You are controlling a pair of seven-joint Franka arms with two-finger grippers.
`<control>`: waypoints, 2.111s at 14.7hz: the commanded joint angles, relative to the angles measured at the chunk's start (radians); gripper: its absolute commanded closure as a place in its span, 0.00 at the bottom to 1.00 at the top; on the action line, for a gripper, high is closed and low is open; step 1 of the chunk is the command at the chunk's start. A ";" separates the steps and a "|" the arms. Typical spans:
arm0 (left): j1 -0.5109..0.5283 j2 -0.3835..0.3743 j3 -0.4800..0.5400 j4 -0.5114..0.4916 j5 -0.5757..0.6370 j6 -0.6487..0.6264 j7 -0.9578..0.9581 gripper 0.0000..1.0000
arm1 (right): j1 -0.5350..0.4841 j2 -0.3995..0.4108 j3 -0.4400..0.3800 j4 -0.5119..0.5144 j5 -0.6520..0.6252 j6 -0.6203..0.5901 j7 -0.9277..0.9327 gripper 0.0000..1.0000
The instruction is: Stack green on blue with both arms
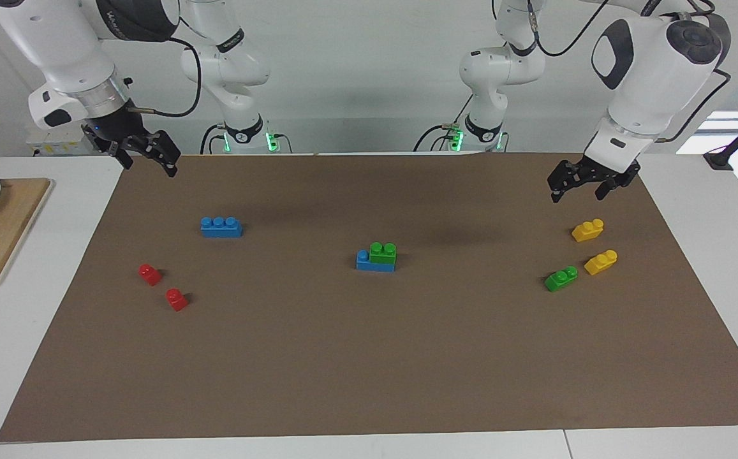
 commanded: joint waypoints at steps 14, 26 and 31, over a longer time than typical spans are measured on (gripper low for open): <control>-0.030 0.035 0.008 0.088 -0.004 -0.122 0.002 0.00 | -0.018 -0.009 0.015 0.002 -0.046 -0.011 -0.031 0.00; -0.030 -0.012 0.017 0.035 -0.007 -0.147 0.001 0.00 | -0.015 -0.017 0.016 -0.006 -0.044 -0.008 -0.022 0.00; -0.030 -0.061 0.016 0.002 -0.007 -0.190 -0.002 0.00 | -0.015 -0.017 0.016 -0.009 -0.043 -0.006 -0.023 0.00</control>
